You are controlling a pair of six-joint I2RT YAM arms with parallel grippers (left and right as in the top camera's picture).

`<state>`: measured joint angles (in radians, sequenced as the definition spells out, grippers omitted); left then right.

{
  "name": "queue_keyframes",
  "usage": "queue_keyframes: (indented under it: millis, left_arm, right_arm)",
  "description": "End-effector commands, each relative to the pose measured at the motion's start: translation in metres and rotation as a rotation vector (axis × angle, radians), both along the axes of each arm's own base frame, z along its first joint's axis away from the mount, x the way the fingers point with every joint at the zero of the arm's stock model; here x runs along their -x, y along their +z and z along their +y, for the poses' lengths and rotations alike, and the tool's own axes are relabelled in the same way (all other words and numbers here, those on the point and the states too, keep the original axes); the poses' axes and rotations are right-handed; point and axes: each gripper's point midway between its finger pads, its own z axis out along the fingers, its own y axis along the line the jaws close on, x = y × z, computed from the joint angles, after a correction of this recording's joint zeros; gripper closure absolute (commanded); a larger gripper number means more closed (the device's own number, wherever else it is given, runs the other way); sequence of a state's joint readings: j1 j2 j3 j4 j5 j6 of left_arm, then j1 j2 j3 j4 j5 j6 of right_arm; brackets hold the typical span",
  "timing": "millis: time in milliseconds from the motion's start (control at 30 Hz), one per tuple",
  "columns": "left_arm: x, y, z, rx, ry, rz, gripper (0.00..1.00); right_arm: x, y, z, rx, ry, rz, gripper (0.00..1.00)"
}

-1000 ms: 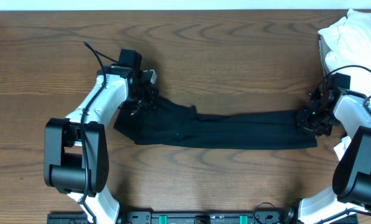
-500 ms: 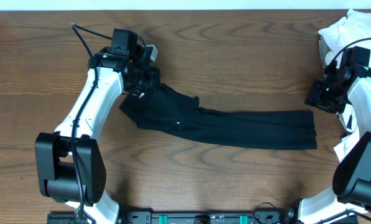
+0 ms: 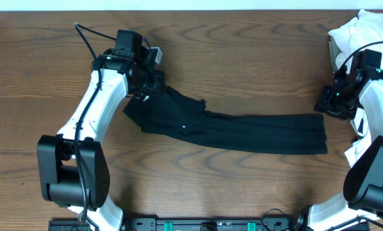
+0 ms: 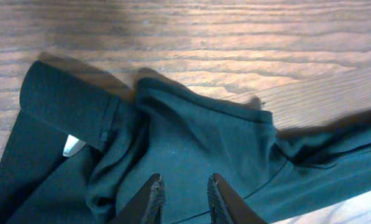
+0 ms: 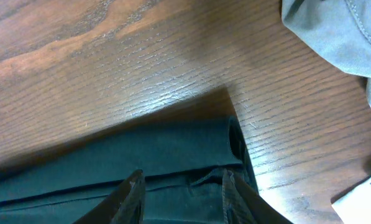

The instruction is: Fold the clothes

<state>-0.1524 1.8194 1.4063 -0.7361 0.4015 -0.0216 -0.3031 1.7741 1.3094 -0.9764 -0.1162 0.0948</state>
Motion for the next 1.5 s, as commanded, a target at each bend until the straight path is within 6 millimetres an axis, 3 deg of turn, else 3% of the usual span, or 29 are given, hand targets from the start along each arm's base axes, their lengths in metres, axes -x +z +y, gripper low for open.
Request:
queue_keyframes:
  millis: [0,200,367,667,767,933,1467]
  left_arm:
    - [0.002,-0.023,0.002,-0.033,-0.017,0.049,0.74]
    - [0.006,-0.050,0.001,-0.044,-0.024,0.114,0.74]
    - [0.009,-0.060,0.000,-0.049,-0.029,0.145,0.75]
    - [0.008,-0.057,-0.005,-0.032,-0.049,0.131,0.79]
    - [0.000,-0.046,-0.002,-0.028,-0.041,0.097,0.69]
    - [-0.008,-0.037,0.003,-0.032,-0.028,0.063,0.61]
    - [-0.014,-0.043,0.013,-0.094,-0.016,0.038,0.60]
  right_arm:
    - [-0.001,0.007,-0.001,-0.001,0.002,-0.019,0.61]
    - [-0.001,0.007,-0.001,-0.001,0.002,-0.018,0.61]
    - [0.000,0.007,-0.001,-0.002,0.002,-0.015,0.61]
    - [0.000,0.007,-0.001,-0.001,0.002,-0.015,0.60]
    - [0.000,0.007,-0.001,-0.002,0.002,-0.015,0.60]
    - [0.000,0.007,-0.001,-0.002,0.002,-0.015,0.60]
    - [0.002,0.006,0.000,-0.004,0.002,-0.008,0.60]
